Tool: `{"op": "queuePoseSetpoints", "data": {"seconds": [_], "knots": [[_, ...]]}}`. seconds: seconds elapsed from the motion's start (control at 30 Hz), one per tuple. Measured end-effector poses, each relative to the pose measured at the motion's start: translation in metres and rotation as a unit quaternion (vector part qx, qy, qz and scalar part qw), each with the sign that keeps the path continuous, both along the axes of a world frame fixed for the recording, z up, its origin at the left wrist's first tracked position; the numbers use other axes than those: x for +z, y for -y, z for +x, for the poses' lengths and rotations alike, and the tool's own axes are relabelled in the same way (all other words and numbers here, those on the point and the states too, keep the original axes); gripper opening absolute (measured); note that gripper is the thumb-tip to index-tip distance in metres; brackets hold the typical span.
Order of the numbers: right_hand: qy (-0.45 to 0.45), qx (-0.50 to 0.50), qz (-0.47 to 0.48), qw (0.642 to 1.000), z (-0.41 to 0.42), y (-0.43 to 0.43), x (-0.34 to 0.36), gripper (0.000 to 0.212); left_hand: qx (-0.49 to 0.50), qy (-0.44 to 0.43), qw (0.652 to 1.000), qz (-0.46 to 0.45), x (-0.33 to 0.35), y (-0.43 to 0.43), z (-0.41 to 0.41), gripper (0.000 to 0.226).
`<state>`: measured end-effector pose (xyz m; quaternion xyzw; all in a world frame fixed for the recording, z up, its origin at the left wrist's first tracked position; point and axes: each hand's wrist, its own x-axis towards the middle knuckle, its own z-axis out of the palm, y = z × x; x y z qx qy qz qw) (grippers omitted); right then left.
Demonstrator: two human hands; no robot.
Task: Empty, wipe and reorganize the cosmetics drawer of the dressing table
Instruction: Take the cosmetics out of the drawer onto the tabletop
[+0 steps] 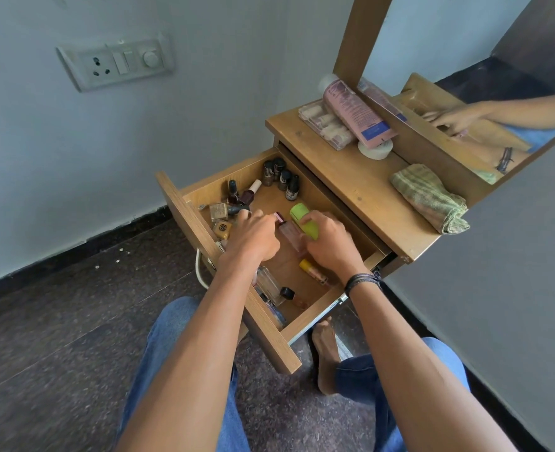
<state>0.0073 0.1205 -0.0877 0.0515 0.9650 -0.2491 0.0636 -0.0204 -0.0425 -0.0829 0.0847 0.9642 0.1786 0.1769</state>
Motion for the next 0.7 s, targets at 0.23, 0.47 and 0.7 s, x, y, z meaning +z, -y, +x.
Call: {"op": "queuePoseSetpoints", "data": {"seconds": [0.23,0.47,0.7], "knots": [[-0.021,-0.044,-0.074,0.996,0.001,-0.005,-0.002,0.045,-0.012,0.053,0.998,0.035,0.015,-0.002,0.006,0.066],[-0.161,-0.094,-0.088,0.978,0.013,0.000,0.004,0.037,0.005,0.060,0.997,0.049,0.020,-0.002,0.009,0.070],[-0.233,-0.109,-0.141,0.956,0.025,0.007,0.010,0.043,-0.027,0.067,0.997,0.036,0.020,-0.005,0.009,0.072]]}}
